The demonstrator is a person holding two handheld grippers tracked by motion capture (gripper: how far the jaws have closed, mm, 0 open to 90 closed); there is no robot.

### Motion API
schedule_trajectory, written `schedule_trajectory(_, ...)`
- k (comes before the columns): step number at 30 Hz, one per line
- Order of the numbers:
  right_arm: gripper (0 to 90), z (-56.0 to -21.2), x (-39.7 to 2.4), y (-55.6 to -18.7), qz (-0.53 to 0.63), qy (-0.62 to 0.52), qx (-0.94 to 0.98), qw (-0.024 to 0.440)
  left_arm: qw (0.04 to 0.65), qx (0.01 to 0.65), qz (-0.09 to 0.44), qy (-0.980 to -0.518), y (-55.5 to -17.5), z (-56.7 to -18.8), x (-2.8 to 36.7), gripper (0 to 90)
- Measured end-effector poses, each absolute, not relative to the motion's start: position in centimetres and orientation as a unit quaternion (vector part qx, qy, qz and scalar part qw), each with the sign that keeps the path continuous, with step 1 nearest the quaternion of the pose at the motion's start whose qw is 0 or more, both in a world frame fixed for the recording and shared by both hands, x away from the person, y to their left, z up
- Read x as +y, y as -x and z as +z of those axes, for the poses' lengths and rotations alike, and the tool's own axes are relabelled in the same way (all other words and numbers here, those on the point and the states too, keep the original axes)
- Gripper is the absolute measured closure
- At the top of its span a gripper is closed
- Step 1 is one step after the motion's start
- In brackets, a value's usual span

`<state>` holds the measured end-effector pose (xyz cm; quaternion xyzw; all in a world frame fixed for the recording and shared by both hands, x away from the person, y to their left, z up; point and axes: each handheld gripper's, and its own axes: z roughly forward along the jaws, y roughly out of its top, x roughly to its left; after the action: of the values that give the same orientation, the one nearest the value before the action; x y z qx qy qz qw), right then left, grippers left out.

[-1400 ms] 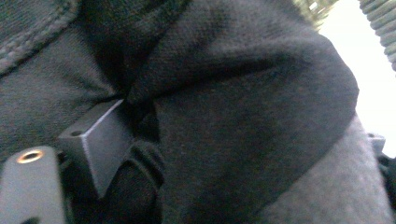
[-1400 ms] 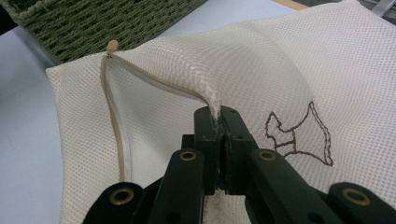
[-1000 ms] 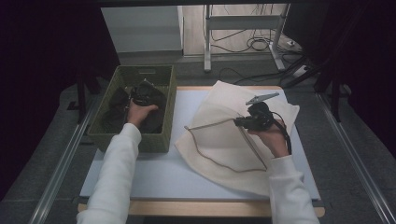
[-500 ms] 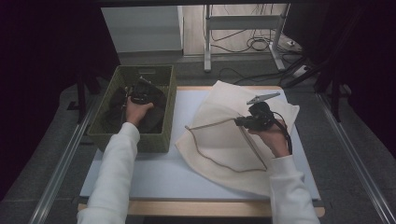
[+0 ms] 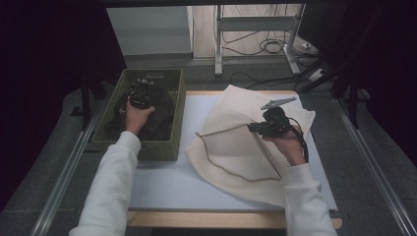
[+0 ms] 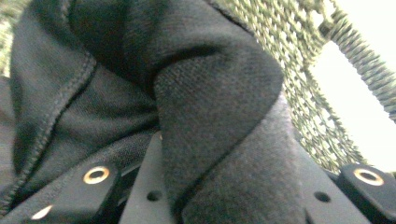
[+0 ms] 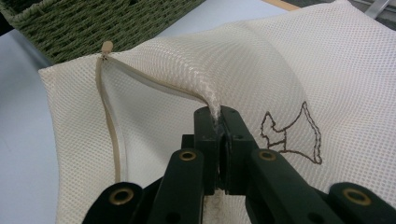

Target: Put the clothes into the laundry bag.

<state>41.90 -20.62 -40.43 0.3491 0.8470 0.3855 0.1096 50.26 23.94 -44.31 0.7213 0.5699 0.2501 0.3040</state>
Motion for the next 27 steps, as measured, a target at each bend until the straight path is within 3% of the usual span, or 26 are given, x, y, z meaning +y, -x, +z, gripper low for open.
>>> schedule_trajectory(11,86.4,-40.4,-20.6,-41.9,0.386,-0.350,0.846,0.112,0.337,0.546,0.304,-0.705,-48.3,-42.2,24.7,78.4)
schedule_trajectory(27,86.4,-40.4,-20.6,-41.9,0.387,-0.350,0.846,0.112,0.385,0.533,0.342,-0.672,-45.7,-39.4,26.2,78.6)
